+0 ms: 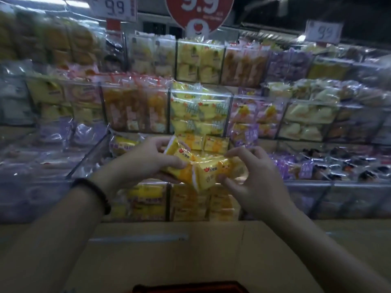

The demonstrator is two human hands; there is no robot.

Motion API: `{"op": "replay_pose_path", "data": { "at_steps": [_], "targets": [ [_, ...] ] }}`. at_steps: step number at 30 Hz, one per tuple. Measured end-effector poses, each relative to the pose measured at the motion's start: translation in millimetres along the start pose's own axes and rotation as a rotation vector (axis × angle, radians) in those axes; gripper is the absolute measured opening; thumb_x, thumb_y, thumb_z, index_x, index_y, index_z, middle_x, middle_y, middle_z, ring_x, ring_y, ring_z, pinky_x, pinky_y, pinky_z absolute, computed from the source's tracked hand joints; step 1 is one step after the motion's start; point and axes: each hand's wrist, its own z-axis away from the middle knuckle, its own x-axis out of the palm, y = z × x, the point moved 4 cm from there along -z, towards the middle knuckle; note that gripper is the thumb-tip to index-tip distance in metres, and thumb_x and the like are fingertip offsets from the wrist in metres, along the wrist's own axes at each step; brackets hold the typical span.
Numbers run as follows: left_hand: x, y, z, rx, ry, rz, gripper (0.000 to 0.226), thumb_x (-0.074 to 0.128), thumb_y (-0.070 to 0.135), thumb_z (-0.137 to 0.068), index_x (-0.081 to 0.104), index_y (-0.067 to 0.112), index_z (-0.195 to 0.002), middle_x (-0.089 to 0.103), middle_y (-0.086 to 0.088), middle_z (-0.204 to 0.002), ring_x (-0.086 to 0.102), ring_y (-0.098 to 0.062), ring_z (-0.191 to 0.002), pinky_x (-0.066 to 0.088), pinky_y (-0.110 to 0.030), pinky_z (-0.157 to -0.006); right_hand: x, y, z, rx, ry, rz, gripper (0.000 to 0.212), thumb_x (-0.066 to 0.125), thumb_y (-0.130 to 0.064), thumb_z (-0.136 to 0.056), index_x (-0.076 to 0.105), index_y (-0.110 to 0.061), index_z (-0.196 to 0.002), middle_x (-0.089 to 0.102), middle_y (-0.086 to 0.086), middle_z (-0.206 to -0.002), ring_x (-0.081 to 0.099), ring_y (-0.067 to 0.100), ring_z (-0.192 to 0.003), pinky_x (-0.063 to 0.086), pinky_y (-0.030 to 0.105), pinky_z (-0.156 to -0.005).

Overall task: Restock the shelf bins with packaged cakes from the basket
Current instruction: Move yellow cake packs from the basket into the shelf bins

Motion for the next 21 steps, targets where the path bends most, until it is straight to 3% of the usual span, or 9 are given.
{"op": "replay_pose_path", "data": {
  "at_steps": [5, 7, 9, 13, 16, 21],
  "targets": [
    [-18, 11, -62, 0.070, 0.060, -0.068, 0.034, 0.083, 0.011, -0.087, 0.074, 0.018, -0.119, 0.081, -0.008, -0.109, 0.078, -0.035, -0.103, 0.063, -0.055, -0.091, 0, 16, -62, -0.126, 0.042, 0.300, 0.042, 0.083, -0.051, -0.081, 0.066, -0.036, -0.117, 0.050, -0.001, -0.136, 0.044, 0.026, -0.126, 0.046, 0.046, -0.100],
    [-20, 3, -84, 0.129, 0.093, -0.099, 0.032, 0.083, 0.013, -0.089, 0.073, 0.021, -0.119, 0.082, -0.003, -0.105, 0.079, -0.030, -0.101, 0.063, -0.046, -0.084, 7, 20, -81, -0.196, 0.032, 0.416, 0.041, 0.080, -0.046, -0.086, 0.064, -0.031, -0.121, 0.052, -0.001, -0.138, 0.046, 0.027, -0.124, 0.049, 0.045, -0.097],
    [-23, -4, -105, 0.201, 0.146, -0.171, 0.033, 0.085, 0.020, -0.088, 0.072, 0.030, -0.116, 0.081, 0.003, -0.103, 0.079, -0.023, -0.098, 0.063, -0.040, -0.080, 14, 26, -97, -0.199, -0.004, 0.426, 0.038, 0.074, -0.040, -0.092, 0.059, -0.027, -0.125, 0.054, -0.005, -0.132, 0.048, 0.020, -0.117, 0.052, 0.041, -0.089],
    [-41, -30, -144, 0.306, 0.303, -0.303, 0.032, 0.089, 0.030, -0.085, 0.072, 0.046, -0.107, 0.073, 0.007, -0.123, 0.072, -0.020, -0.109, 0.062, -0.049, -0.091, 34, 45, -127, -0.133, -0.027, 0.392, 0.037, 0.072, -0.031, -0.094, 0.054, -0.025, -0.126, 0.058, -0.006, -0.122, 0.055, 0.017, -0.107, 0.052, 0.036, -0.083],
    [-54, -54, -162, 0.349, 0.438, -0.359, 0.031, 0.087, 0.030, -0.087, 0.069, 0.049, -0.104, 0.073, 0.008, -0.118, 0.070, -0.019, -0.098, 0.062, -0.050, -0.088, 57, 57, -149, -0.127, -0.068, 0.393, 0.051, 0.069, -0.029, -0.097, 0.046, -0.033, -0.142, 0.057, -0.003, -0.135, 0.060, 0.021, -0.110, 0.059, 0.041, -0.083],
    [-60, -75, -174, 0.345, 0.443, -0.461, 0.032, 0.087, 0.035, -0.087, 0.067, 0.042, -0.110, 0.075, 0.006, -0.103, 0.071, -0.020, -0.093, 0.062, -0.050, -0.084, 100, 64, -178, -0.067, -0.180, 0.462, 0.044, 0.068, -0.027, -0.098, 0.054, -0.037, -0.138, 0.054, 0.004, -0.140, 0.061, 0.027, -0.116, 0.061, 0.047, -0.084]
  ]
}}
